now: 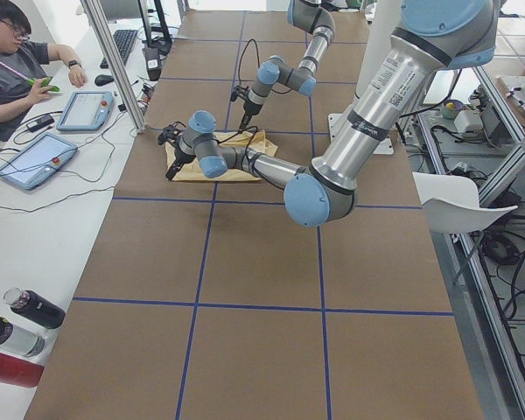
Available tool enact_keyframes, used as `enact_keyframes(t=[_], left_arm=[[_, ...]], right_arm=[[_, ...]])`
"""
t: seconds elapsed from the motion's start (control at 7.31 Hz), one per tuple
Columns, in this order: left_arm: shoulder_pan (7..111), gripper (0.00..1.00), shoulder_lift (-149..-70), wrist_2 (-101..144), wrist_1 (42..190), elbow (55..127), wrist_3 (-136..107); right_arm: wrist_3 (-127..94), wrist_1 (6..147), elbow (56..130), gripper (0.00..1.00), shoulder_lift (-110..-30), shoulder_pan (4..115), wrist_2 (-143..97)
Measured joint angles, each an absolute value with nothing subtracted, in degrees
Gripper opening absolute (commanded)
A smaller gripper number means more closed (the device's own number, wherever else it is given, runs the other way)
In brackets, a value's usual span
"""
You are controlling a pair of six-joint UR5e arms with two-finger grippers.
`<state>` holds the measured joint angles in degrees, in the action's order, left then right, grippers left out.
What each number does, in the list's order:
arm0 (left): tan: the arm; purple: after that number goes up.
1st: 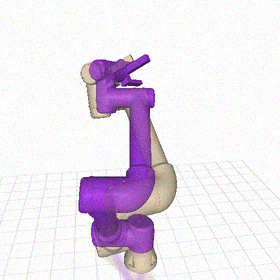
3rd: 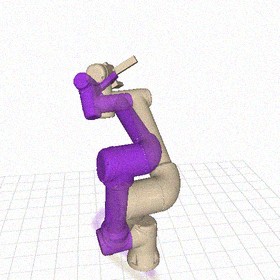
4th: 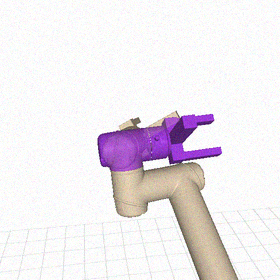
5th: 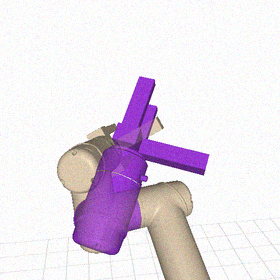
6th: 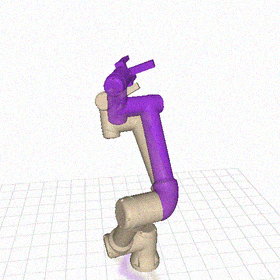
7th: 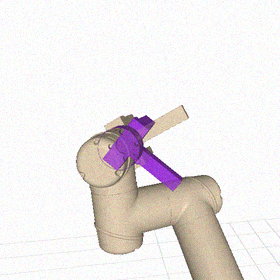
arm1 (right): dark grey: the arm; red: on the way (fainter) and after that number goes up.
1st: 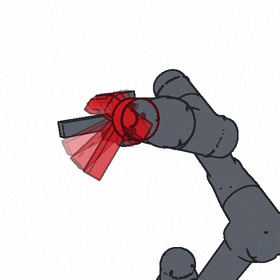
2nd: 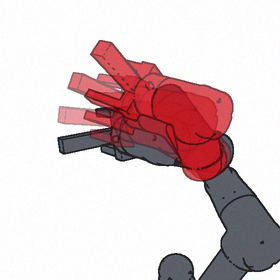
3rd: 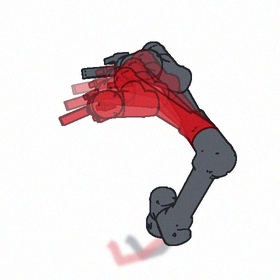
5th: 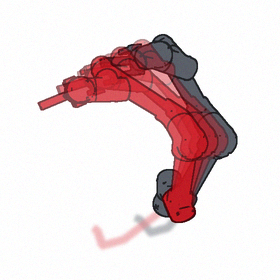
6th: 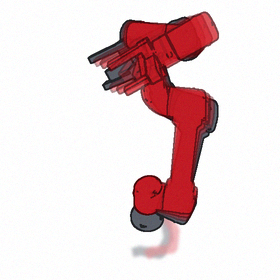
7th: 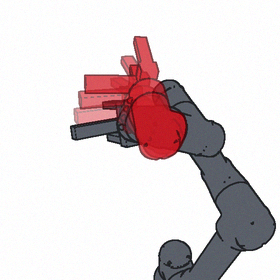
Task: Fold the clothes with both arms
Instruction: 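Lower the right gripper to the shirt's side edge and grasp it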
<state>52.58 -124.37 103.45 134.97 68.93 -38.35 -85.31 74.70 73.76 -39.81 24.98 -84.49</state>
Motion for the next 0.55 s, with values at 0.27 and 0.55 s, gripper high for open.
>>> enact_keyframes(t=[0.27, 0.55], left_arm=[[52.6, 1.0, -124.4, 103.4, 135.0, 69.0, -38.4], [52.6, 1.0, -124.4, 103.5, 134.9, 69.2, -38.4]], right_arm=[[-85.4, 74.7, 73.7, 0.28, -39.7, 25.0, -84.5], [-86.0, 74.7, 73.5, 0.08, -39.7, 24.9, -84.5]])
